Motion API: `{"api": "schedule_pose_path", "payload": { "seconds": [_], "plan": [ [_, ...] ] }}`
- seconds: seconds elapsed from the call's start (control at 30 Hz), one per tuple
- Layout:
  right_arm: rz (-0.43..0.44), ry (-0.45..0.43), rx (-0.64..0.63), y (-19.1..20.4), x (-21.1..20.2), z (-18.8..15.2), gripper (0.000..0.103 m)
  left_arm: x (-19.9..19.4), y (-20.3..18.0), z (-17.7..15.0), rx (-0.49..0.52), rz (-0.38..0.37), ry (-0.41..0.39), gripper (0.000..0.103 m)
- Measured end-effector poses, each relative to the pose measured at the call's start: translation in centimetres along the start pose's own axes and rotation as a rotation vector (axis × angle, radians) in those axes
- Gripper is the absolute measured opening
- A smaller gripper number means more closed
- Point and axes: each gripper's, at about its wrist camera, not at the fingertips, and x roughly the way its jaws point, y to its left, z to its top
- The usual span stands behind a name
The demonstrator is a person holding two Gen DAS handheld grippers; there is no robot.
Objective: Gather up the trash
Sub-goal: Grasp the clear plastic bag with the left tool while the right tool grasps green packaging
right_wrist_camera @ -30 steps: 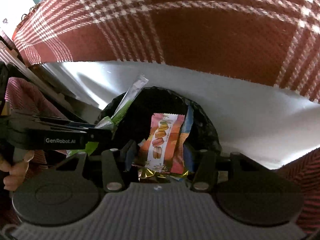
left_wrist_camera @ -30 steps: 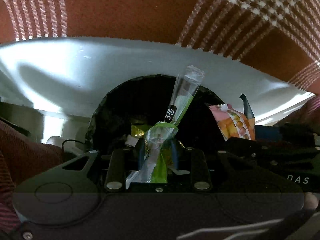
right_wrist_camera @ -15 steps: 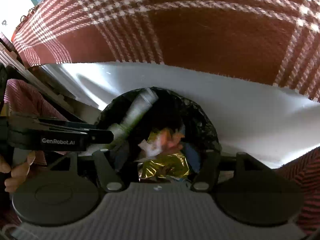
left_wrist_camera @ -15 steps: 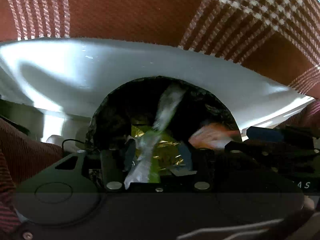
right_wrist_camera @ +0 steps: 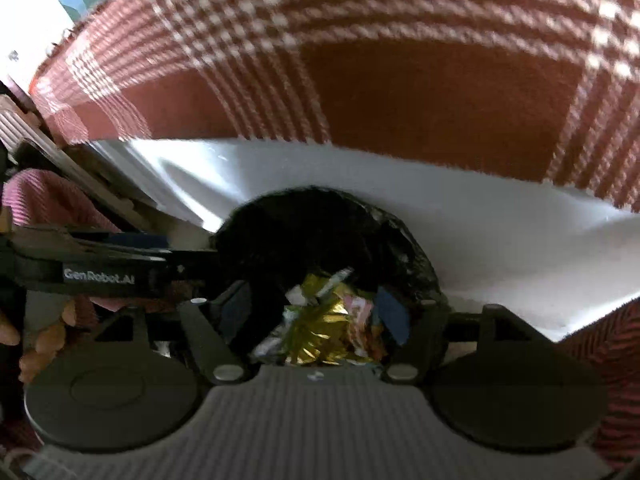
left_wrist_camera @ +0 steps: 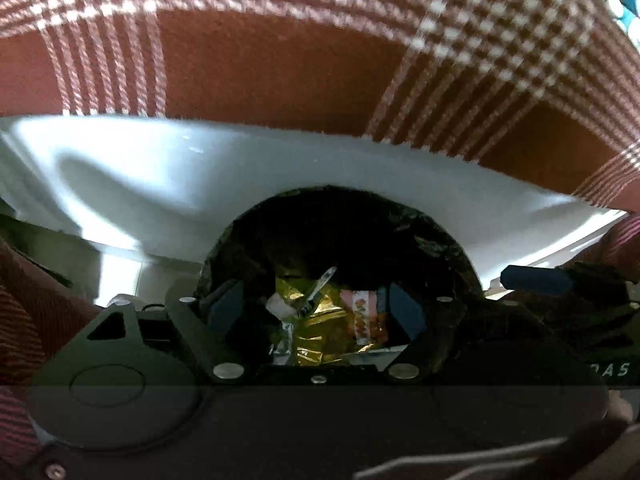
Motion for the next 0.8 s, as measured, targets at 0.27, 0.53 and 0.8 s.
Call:
{"api": "schedule_pose_path", "payload": {
  "seconds": [0.27, 0.53, 0.8],
  "plan": [
    [0.131, -0.12, -0.106, 0.5, -6.7, 3.7, 0.084, -6.6, 0.0, 1.8, 0.12, -0.057, -0.145, 0.082],
    [0.214, -0.307, -0.221, 1.0, -13.9, 9.9, 0.095, -13.0, 1.8, 8.9, 0.151, -0.085, -0.346, 0.086],
    [-0.05, -0.475, -0.207, 0.9, -14.3, 19.1, 0.097, -15.3, 3.2, 19.0, 0.081, -0.058, -0.581, 0.088]
  ]
}}
